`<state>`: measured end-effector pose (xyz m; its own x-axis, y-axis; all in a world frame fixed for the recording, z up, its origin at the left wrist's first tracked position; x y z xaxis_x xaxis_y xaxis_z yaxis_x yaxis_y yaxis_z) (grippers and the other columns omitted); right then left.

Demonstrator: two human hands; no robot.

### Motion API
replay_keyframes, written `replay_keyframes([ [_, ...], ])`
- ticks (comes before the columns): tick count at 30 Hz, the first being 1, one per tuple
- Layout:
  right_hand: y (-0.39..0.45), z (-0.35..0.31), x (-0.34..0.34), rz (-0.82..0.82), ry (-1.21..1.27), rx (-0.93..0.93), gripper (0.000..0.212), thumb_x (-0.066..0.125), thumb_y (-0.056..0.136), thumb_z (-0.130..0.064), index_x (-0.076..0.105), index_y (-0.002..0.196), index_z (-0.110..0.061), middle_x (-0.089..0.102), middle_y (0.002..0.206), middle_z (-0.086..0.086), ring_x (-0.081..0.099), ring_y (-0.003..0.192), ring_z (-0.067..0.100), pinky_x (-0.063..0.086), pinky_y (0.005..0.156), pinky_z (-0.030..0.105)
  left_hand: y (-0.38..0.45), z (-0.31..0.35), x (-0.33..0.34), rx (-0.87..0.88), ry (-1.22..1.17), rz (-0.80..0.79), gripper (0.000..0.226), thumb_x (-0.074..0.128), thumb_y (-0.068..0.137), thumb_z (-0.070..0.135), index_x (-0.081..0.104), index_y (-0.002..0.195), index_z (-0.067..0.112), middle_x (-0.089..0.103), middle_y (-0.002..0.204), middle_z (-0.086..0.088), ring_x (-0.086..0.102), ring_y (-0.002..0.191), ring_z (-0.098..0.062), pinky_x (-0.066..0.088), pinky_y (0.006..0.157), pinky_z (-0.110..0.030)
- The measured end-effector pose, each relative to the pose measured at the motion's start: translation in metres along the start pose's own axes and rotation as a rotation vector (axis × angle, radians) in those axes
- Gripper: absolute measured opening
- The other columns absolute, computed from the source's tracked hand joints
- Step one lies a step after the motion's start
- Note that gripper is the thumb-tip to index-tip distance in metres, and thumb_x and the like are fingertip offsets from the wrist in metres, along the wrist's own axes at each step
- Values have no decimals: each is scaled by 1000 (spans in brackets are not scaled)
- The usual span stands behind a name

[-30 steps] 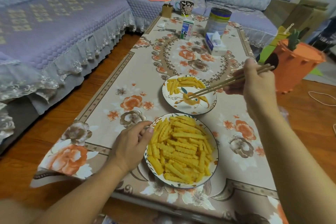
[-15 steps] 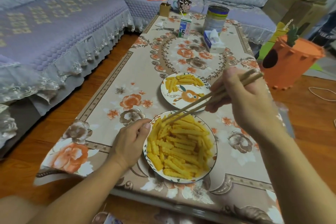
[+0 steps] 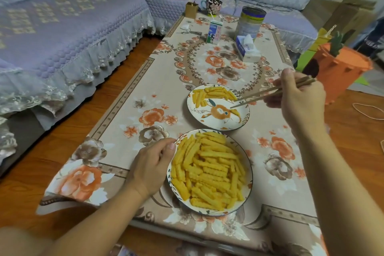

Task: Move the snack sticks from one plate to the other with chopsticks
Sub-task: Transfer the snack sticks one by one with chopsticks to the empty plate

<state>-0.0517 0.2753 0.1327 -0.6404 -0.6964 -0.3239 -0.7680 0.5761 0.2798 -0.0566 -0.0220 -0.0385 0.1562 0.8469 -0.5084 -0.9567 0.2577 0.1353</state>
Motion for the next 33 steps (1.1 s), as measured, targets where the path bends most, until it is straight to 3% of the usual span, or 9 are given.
replay_keyframes([
  [5, 5, 19, 13, 9, -150, -27, 32, 51, 107, -31, 67, 84, -16, 73, 69, 5, 71, 53, 11, 56, 53, 20, 1, 2, -1, -17, 30, 5, 76, 27, 90, 71, 68, 130, 22, 70, 125, 7, 62, 116, -13, 49, 97, -34],
  [9, 9, 30, 18, 47, -205, -12, 44, 47, 108, -38, 70, 89, -5, 72, 69, 9, 71, 52, 13, 62, 59, 33, 0, 5, -1, -20, 54, 4, 75, 27, 89, 70, 68, 129, 22, 71, 123, 6, 62, 114, -14, 49, 94, -32],
  [13, 2, 17, 12, 76, -123, 5, 48, 43, 109, -37, 65, 78, -8, 70, 65, 11, 68, 48, 17, 58, 53, 29, 0, 5, -1, -16, 56, 6, 74, 28, 90, 68, 68, 129, 21, 70, 124, 5, 61, 113, -13, 47, 93, -29],
  [17, -17, -17, 11, -132, 101, -14, 45, 42, 110, -30, 65, 83, -2, 68, 65, 14, 69, 54, 30, 62, 55, 39, 0, 6, -2, -10, 58, 11, 73, 28, 91, 67, 69, 128, 20, 71, 122, 3, 62, 111, -13, 48, 92, -30],
  [22, -47, -38, 32, -458, 43, -115, 48, 41, 110, -30, 66, 87, 4, 68, 69, 22, 70, 57, 30, 60, 56, 38, -2, 7, -2, -21, 38, 10, 73, 28, 90, 68, 68, 129, 20, 71, 123, 3, 62, 113, -15, 51, 96, -35],
  [25, -49, -36, 33, -520, -1, -134, 47, 43, 109, -31, 68, 87, 3, 68, 68, 21, 70, 57, 29, 59, 56, 36, -2, 8, -2, -21, 44, 4, 74, 27, 91, 68, 68, 129, 21, 71, 124, 4, 62, 115, -15, 50, 97, -36],
  [28, -38, -35, 21, -460, 38, -115, 44, 44, 108, -31, 69, 88, -1, 68, 68, 22, 69, 55, 29, 59, 55, 38, -1, 7, -2, -22, 46, 4, 73, 27, 91, 69, 68, 129, 22, 71, 122, 4, 62, 113, -15, 51, 96, -36],
  [33, -5, -15, 9, -110, 158, -11, 40, 45, 110, -31, 68, 88, -6, 70, 71, 17, 70, 58, 29, 63, 60, 43, -1, 6, -1, -5, 22, 4, 74, 28, 91, 70, 68, 129, 21, 71, 119, 8, 63, 111, -12, 50, 94, -33],
])
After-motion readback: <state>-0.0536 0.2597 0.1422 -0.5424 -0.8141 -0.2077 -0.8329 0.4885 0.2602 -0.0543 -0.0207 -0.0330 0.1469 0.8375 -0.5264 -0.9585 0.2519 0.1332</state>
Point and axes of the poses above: each hand's wrist, its own y-axis towards the middle knuckle, its own x-axis out of the palm, z = x × y, the point moved 2 cm from there along y, towards the middle knuckle
